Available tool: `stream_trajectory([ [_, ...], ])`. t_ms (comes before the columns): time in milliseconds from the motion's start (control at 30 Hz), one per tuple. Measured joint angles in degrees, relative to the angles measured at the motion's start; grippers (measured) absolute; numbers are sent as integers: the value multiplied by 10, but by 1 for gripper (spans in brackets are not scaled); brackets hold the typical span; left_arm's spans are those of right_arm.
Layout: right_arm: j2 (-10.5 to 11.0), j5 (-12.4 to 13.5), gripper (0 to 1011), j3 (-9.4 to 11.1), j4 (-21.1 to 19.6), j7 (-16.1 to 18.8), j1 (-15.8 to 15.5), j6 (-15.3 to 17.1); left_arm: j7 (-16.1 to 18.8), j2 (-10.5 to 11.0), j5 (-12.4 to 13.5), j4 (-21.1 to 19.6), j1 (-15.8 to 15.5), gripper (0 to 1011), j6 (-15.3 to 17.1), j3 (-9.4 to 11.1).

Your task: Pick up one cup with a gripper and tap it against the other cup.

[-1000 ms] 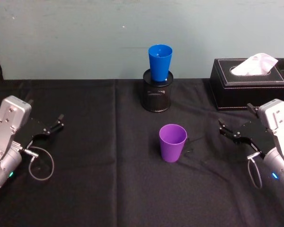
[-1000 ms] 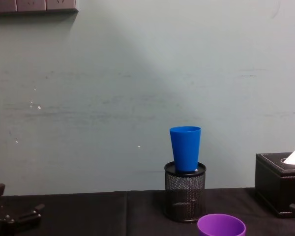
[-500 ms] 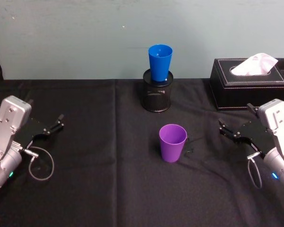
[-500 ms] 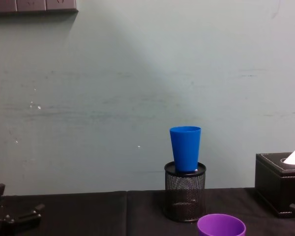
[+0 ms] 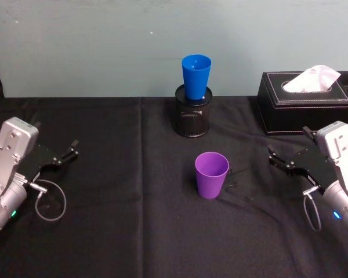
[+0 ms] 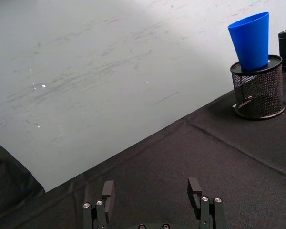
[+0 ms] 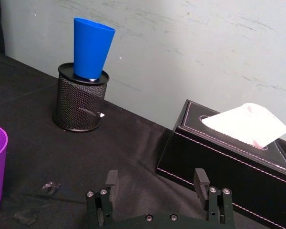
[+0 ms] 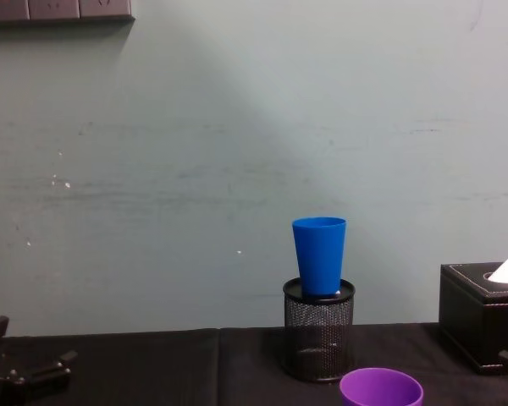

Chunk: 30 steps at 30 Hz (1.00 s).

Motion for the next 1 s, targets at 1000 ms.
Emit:
stream_trajectory([
  [1000, 0, 0, 1003, 0, 0, 0, 0, 0, 0, 0, 0, 0, 0, 1000, 0, 0],
])
